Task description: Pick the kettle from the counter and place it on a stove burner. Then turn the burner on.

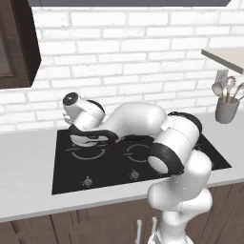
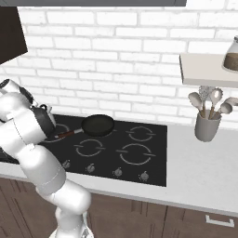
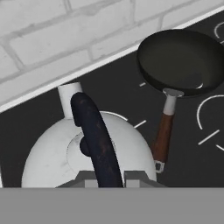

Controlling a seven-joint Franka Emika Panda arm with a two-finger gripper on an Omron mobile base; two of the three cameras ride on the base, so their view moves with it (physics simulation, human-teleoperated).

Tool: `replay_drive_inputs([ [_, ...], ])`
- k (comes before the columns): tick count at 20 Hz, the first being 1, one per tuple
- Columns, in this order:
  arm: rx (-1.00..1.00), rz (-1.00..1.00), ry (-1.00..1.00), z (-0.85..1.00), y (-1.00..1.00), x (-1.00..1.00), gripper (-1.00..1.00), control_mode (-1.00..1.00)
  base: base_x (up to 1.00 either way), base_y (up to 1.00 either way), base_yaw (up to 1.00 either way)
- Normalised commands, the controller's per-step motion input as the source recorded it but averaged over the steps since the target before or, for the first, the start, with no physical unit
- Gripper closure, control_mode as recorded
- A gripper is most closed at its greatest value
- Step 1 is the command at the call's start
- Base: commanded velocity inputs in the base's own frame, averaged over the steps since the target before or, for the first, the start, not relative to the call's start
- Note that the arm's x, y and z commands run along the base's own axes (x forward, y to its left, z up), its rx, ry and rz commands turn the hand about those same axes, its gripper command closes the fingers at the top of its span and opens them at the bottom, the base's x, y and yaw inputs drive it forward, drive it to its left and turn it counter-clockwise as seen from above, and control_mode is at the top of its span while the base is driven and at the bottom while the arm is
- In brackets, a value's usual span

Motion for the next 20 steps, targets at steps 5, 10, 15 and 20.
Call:
replay_drive_inputs([
  [5,0.00,0.00,0.01,-0.12,-0.05,0.11,1.00,-1.00,0.00,0.00,0.00],
  [10,0.00,0.00,0.05,-0.06,-0.16,0.02,1.00,-1.00,0.00,0.00,0.00],
  [15,0.00,0.00,0.06,-0.10,-0.15,0.01,1.00,-1.00,0.00,0.00,0.00],
  [20,0.00,0.00,0.05,-0.15,-0.09,0.07,1.00,-1.00,0.00,0.00,0.00],
])
